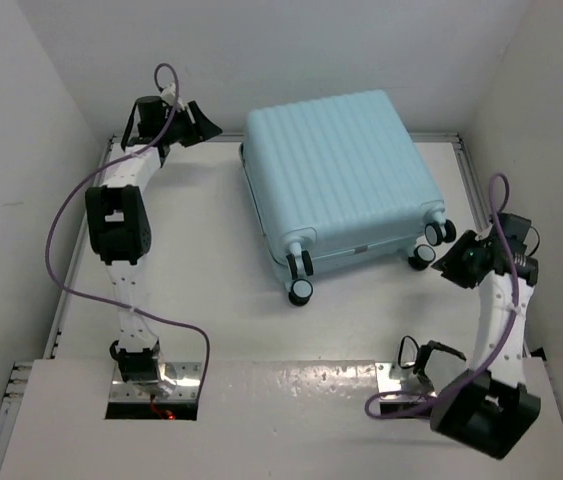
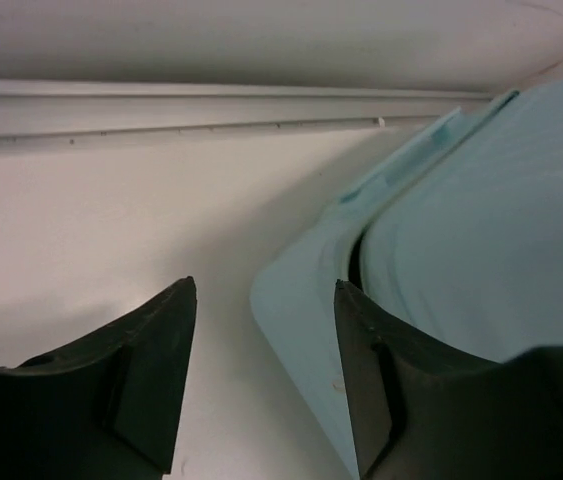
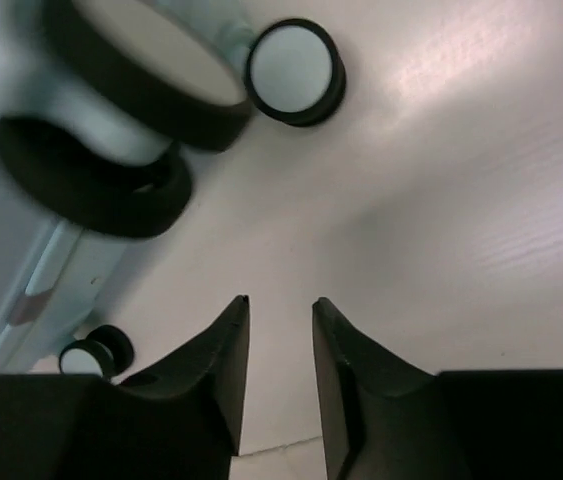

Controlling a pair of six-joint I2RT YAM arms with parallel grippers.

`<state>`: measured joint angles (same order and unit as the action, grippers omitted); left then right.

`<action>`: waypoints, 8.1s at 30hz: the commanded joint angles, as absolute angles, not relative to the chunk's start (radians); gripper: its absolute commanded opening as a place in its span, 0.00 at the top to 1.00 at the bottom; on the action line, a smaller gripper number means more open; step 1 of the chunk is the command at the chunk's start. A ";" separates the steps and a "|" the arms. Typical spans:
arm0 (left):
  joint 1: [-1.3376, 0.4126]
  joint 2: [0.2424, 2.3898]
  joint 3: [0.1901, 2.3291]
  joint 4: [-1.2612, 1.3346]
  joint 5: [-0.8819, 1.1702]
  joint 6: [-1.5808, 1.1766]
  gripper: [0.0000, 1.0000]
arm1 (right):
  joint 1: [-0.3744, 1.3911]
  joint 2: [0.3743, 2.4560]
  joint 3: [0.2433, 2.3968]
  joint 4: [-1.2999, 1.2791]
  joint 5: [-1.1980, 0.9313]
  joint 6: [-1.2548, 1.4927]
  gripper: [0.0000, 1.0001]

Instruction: Pack the luggage

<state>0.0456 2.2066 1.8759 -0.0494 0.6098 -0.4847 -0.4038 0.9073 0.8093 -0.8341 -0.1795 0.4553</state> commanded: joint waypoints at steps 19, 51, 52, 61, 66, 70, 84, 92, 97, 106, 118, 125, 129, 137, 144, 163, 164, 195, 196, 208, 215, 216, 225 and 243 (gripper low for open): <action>-0.146 2.791 2.288 0.557 0.972 -0.938 0.53 | -0.376 1.541 0.749 -0.366 -0.457 0.811 0.69; -0.255 1.688 0.894 0.278 1.007 -0.575 0.61 | 0.069 2.316 1.680 0.123 -0.775 1.063 0.41; -0.230 1.668 0.894 0.252 0.965 -0.560 0.59 | 0.075 2.315 1.683 0.126 -0.775 1.058 0.39; 0.058 1.502 0.988 -0.017 0.446 -0.497 0.48 | 0.201 2.281 1.658 0.081 -0.755 1.023 0.37; 0.089 1.543 1.051 -0.097 0.419 -0.465 0.47 | 0.247 2.284 1.683 0.048 -0.730 0.997 0.28; 0.101 1.543 1.039 -0.175 0.333 -0.446 0.48 | 0.250 2.269 1.690 0.037 -0.718 0.973 0.27; 0.269 1.322 1.032 -0.095 0.385 -0.380 0.42 | 0.140 2.296 1.908 -0.089 -0.643 0.796 0.26; 0.152 1.572 1.201 -0.071 0.350 -0.413 0.42 | 0.195 2.424 2.148 -0.057 -0.623 0.784 0.26; 0.117 1.548 1.216 -0.038 0.413 -0.411 0.43 | 0.267 2.405 2.140 -0.023 -0.660 0.724 0.24; 0.209 1.373 1.129 -0.179 0.172 -0.436 0.39 | 0.279 2.333 2.049 -0.015 -0.678 0.680 0.22; 0.299 1.439 0.971 -0.212 0.354 -0.431 0.46 | -0.085 1.918 1.830 -0.144 -0.586 0.520 0.23; 0.227 1.606 1.139 -0.130 0.460 -0.429 0.49 | -0.228 1.613 1.438 -0.358 -0.774 0.265 0.28; 0.227 1.649 1.183 -0.140 0.425 -0.430 0.49 | -0.245 1.408 1.182 -0.449 -0.836 0.081 0.28; 0.324 1.543 1.009 -0.147 0.333 -0.425 0.52 | -0.238 1.045 0.922 -0.638 -0.848 0.029 0.35; 0.304 1.552 0.986 -0.195 0.316 -0.376 0.53 | -0.210 0.908 0.714 -0.612 -0.746 0.312 0.36; 0.282 1.560 1.003 -0.156 0.465 -0.399 0.53 | -0.016 1.253 0.511 0.159 -0.792 1.003 0.44; 0.282 1.551 1.003 -0.156 0.474 -0.399 0.53 | -0.008 1.287 0.514 0.178 -0.785 1.028 0.44; 0.226 1.650 1.100 -0.189 0.324 -0.437 0.53 | 0.189 1.956 0.954 0.577 -0.701 1.282 0.46; 0.225 1.666 1.100 -0.189 0.304 -0.446 0.53 | 0.190 1.956 0.956 0.577 -0.704 1.281 0.46; 0.222 1.867 1.132 -0.178 0.219 -0.564 0.63 | 0.054 1.743 0.845 0.303 -0.726 0.923 0.46; 0.222 1.891 1.152 -0.209 0.182 -0.612 0.67 | 0.020 1.560 0.792 0.182 -0.658 0.571 0.44; 0.222 1.891 1.152 -0.209 0.183 -0.612 0.70 | 0.026 1.540 0.793 0.184 -0.647 0.551 0.44; 0.212 1.862 1.120 -0.209 0.229 -0.583 1.00 | 0.196 1.546 0.775 0.394 -0.545 0.298 0.44; 0.212 1.853 1.111 -0.209 0.238 -0.574 1.00 | 0.311 1.687 0.788 0.600 -0.408 0.239 0.60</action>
<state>0.2276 1.7912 1.1580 -0.2203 0.2684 -0.5961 0.2939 1.6703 0.7792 0.4973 -0.4477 0.2623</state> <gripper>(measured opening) 0.109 0.420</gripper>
